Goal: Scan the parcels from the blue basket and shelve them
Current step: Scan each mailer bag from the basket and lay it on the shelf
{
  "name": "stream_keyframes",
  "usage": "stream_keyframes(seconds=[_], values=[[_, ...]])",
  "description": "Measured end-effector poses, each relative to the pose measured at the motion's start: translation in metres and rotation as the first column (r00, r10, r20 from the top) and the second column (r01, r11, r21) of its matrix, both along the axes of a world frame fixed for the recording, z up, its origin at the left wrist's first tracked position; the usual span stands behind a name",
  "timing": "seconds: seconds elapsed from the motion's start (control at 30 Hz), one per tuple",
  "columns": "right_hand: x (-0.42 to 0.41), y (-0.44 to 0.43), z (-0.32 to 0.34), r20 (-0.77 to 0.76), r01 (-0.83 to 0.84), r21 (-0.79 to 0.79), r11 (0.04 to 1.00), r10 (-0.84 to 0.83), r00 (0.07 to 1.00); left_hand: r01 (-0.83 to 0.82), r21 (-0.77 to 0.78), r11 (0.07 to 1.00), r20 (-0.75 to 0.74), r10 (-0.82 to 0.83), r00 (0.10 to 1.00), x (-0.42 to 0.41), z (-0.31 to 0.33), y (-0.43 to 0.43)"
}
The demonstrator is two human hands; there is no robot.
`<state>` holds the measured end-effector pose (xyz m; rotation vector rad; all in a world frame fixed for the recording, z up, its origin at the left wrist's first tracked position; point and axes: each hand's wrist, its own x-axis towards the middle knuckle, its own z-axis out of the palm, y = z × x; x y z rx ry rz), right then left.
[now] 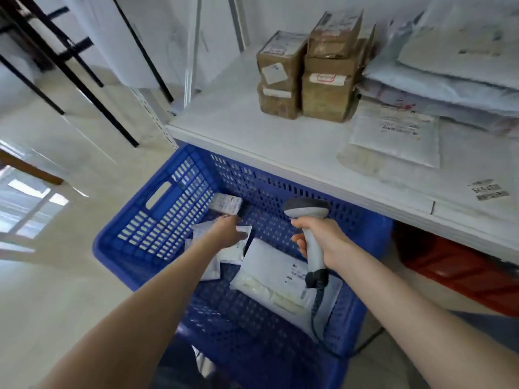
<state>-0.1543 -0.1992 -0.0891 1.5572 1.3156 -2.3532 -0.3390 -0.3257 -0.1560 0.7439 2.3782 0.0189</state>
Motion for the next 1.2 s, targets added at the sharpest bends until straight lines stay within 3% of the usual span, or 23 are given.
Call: stream_keyframes(seconds=[0.27, 0.4, 0.57, 0.7, 0.9, 1.2], values=[[-0.035, -0.031, -0.095, 0.182, 0.044, -0.133, 0.990, -0.019, 0.983, -0.275, -0.118, 0.954, 0.319, 0.299, 0.899, -0.012, -0.130, -0.056], [-0.027, -0.033, -0.128, 0.225, 0.147, -0.161, 0.976, -0.109, 0.968, -0.341, -0.120, 0.933, 0.381, 0.360, 0.852, -0.006, -0.180, -0.059], [-0.019, -0.029, -0.143, 0.246, 0.134, -0.130, 0.982, -0.099, 0.964, -0.468, -0.154, 0.870, 0.467, 0.482, 0.742, 0.000, -0.215, -0.050], [-0.020, -0.024, -0.141, 0.233, 0.150, -0.092, 0.984, -0.125, 0.964, -0.383, -0.169, 0.908, 0.384, 0.418, 0.824, -0.005, -0.202, -0.047], [-0.017, -0.030, -0.105, 0.141, 0.170, -0.103, 0.980, -0.155, 0.978, -0.363, -0.092, 0.927, 0.479, 0.361, 0.800, -0.010, -0.147, -0.045], [0.029, -0.033, 0.005, -0.034, 0.209, -0.036, 0.977, -0.210, 0.977, -0.315, 0.142, 0.938, 0.191, 0.287, 0.939, 0.025, -0.049, -0.065]])
